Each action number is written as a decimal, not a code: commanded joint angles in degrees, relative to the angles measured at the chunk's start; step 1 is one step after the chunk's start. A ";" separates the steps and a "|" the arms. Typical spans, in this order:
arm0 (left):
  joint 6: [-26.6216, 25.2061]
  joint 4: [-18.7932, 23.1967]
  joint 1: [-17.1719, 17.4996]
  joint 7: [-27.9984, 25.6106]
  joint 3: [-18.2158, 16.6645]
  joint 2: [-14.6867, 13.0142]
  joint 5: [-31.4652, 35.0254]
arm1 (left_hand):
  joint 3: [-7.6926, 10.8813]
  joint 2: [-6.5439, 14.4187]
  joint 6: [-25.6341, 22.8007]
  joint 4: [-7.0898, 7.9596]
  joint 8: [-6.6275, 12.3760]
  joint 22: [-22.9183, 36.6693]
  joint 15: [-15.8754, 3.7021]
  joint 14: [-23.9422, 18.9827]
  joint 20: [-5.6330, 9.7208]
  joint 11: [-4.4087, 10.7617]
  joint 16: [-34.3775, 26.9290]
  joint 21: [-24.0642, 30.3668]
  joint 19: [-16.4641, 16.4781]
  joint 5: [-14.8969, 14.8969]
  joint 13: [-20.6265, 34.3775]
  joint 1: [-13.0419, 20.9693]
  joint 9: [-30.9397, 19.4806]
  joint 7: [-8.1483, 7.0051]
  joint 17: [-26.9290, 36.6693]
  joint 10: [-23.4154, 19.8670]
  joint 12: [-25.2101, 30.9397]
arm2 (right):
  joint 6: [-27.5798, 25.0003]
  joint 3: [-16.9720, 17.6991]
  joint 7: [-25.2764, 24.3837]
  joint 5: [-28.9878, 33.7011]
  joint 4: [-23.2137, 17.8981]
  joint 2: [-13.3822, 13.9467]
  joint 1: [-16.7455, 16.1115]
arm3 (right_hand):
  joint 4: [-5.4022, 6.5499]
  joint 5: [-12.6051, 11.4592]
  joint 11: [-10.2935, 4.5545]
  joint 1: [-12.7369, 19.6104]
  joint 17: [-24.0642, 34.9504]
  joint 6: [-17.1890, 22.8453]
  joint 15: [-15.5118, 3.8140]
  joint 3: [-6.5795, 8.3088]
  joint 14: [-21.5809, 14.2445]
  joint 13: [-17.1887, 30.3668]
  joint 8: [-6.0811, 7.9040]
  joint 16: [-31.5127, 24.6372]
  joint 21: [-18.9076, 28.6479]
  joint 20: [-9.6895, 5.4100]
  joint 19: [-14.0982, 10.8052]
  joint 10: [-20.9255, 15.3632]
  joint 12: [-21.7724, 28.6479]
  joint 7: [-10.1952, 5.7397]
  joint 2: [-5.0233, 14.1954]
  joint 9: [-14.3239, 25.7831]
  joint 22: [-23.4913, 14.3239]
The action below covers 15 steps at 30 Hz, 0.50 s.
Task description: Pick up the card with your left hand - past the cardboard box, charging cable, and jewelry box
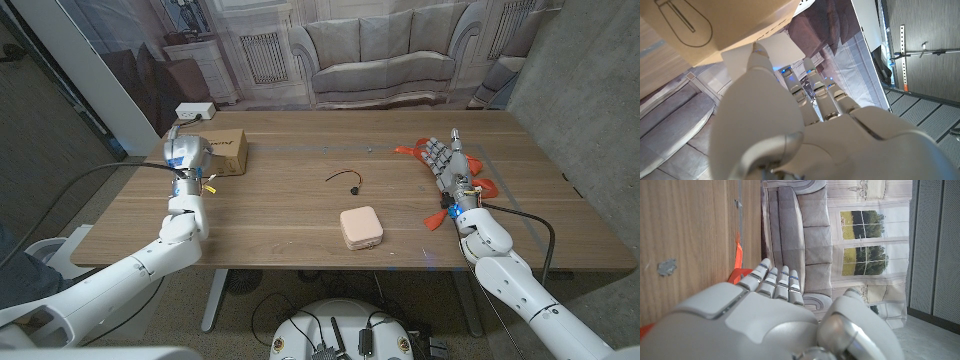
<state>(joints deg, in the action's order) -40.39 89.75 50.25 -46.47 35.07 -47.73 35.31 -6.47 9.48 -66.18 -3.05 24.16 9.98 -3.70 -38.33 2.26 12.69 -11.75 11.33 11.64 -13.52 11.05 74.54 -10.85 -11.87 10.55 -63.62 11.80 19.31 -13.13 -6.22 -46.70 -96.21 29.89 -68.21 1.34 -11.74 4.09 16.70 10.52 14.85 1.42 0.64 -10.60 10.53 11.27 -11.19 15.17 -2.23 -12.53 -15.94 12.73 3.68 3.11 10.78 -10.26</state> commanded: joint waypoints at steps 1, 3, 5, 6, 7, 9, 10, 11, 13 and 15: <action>-1.94 2.06 -0.04 2.91 -0.35 -0.37 0.17 | -0.21 -0.14 -0.88 0.49 0.30 0.21 -8.07 -0.58 4.60 -0.09 0.33 0.32 0.64 0.09 0.12 0.25 -0.12 -0.05 0.04 -0.55 -0.05 | 0.26 0.07 -0.21 0.42 -0.66 0.13 -0.30 | 0.16 0.10 0.01 -0.12 0.28 0.60 0.03 -0.27 -0.64 0.27 0.24 0.18 -0.13 -0.09 -0.67 -0.47 -0.18 0.03 0.19 0.30 -0.34; -2.11 2.37 -0.02 3.34 -0.35 -0.57 0.23 | -0.21 -0.20 -0.96 0.52 0.30 0.21 -8.06 -0.49 4.54 -0.09 0.41 0.28 0.54 0.13 0.12 0.29 -0.10 -0.05 0.02 -0.61 -0.10 | 0.33 0.08 -0.18 0.43 -0.68 0.13 -0.34 | 0.15 0.10 0.04 -0.12 0.28 0.54 0.03 -0.28 -0.63 0.27 0.22 0.18 -0.16 -0.09 -0.68 -0.48 -0.18 0.05 0.19 0.30 -0.34; -2.53 2.87 0.02 3.84 -0.40 -0.74 0.32 | -0.21 -0.21 -0.99 0.54 0.29 0.21 -8.05 -0.46 4.57 -0.09 0.44 0.26 0.49 0.14 0.11 0.30 -0.09 -0.06 0.02 -0.63 -0.12 | 0.39 0.08 -0.13 0.42 -0.68 0.11 -0.36 | 0.15 0.09 0.03 -0.12 0.28 0.58 0.03 -0.28 -0.66 0.27 0.23 0.17 -0.18 -0.09 -0.70 -0.47 -0.19 0.10 0.20 0.30 -0.34; -2.79 3.14 0.03 4.07 -0.39 -0.82 0.42 | -0.22 -0.25 -1.02 0.54 0.29 0.21 -8.04 -0.41 4.48 -0.08 0.48 0.24 0.45 0.15 0.11 0.31 -0.09 -0.06 0.01 -0.64 -0.14 | 0.42 0.09 -0.06 0.39 -0.66 0.11 -0.37 | 0.14 0.09 -0.02 -0.12 0.28 0.57 0.02 -0.29 -0.64 0.27 0.23 0.18 -0.19 -0.11 -0.71 -0.46 -0.19 0.11 0.20 0.30 -0.34; -2.89 3.39 0.04 4.26 -0.37 -0.95 0.55 | -0.22 -0.27 -1.07 0.55 0.29 0.22 -8.05 -0.35 4.54 -0.08 0.52 0.24 0.46 0.16 0.11 0.35 -0.08 -0.05 0.00 -0.67 -0.17 | 0.41 0.09 -0.06 0.38 -0.66 0.13 -0.37 | 0.14 0.09 -0.07 -0.12 0.28 0.56 0.02 -0.29 -0.65 0.27 0.22 0.18 -0.22 -0.07 -0.70 -0.46 -0.19 0.12 0.21 0.30 -0.34; -3.47 4.06 0.06 4.84 -0.39 -1.12 0.76 | -0.21 -0.27 -1.16 0.58 0.29 0.22 -8.05 -0.31 4.52 -0.08 0.56 0.24 0.45 0.18 0.11 0.39 -0.07 -0.05 0.00 -0.71 -0.21 | 0.52 0.10 0.10 0.30 -0.55 0.08 -0.36 | 0.13 0.09 -0.10 -0.12 0.28 0.54 0.03 -0.30 -0.64 0.27 0.21 0.19 -0.25 -0.08 -0.70 -0.38 -0.23 0.08 0.21 0.30 -0.34; -3.62 4.35 0.10 5.01 -0.47 -1.16 0.76 | -0.20 -0.28 -1.18 0.59 0.29 0.22 -8.06 -0.31 4.57 -0.08 0.57 0.24 0.45 0.18 0.10 0.41 -0.06 -0.05 0.00 -0.73 -0.22 | 0.54 0.11 0.19 0.26 -0.49 0.08 -0.35 | 0.13 0.09 -0.04 -0.12 0.28 0.52 0.03 -0.30 -0.64 0.27 0.20 0.19 -0.26 -0.10 -0.72 -0.40 -0.22 0.08 0.21 0.30 -0.34; -3.63 4.69 0.13 5.23 -0.50 -1.33 0.82 | -0.20 -0.28 -1.21 0.60 0.28 0.22 -8.06 -0.30 4.56 -0.08 0.58 0.23 0.44 0.19 0.10 0.43 -0.06 -0.05 0.00 -0.75 -0.23 | 0.58 0.12 0.26 0.22 -0.44 0.08 -0.34 | 0.12 0.09 -0.07 -0.12 0.28 0.51 0.04 -0.30 -0.64 0.27 0.20 0.19 -0.28 -0.07 -0.71 -0.40 -0.22 0.08 0.22 0.30 -0.34; -4.02 5.51 0.16 5.86 -0.65 -1.50 0.86 | -0.19 -0.29 -1.24 0.61 0.28 0.21 -8.06 -0.29 4.52 -0.08 0.59 0.22 0.42 0.19 0.10 0.45 -0.05 -0.05 0.00 -0.78 -0.24 | 0.58 0.17 0.44 0.05 -0.38 0.09 -0.34 | 0.12 0.09 0.00 -0.12 0.28 0.53 0.02 -0.31 -0.64 0.27 0.21 0.19 -0.29 -0.09 -0.71 -0.41 -0.22 0.10 0.22 0.30 -0.35; -4.47 6.27 0.08 6.50 -0.67 -1.68 1.10 | -0.18 -0.29 -1.28 0.64 0.27 0.21 -8.05 -0.28 4.56 -0.08 0.61 0.22 0.42 0.20 0.10 0.48 -0.04 -0.06 0.00 -0.83 -0.26 | 0.58 0.21 0.61 -0.03 -0.32 0.17 -0.35 | 0.12 0.09 0.01 -0.12 0.28 0.50 -0.03 -0.31 -0.63 0.27 0.19 0.20 -0.31 -0.04 -0.75 -0.40 -0.22 0.13 0.23 0.30 -0.35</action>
<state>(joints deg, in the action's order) -42.78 92.69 50.23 -42.99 34.73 -48.46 35.72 -6.71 9.26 -66.80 -2.82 24.15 9.98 -3.70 -38.33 2.25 12.47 -11.31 11.33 11.64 -13.51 11.05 74.76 -10.81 -11.87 10.38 -63.83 11.74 19.69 -13.06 -6.24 -46.42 -96.68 29.97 -68.48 1.34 -11.74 4.09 16.70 10.52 14.85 1.42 0.65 -10.60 10.53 11.27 -11.19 15.17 -2.23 -12.53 -15.94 12.73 3.69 3.11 10.78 -10.55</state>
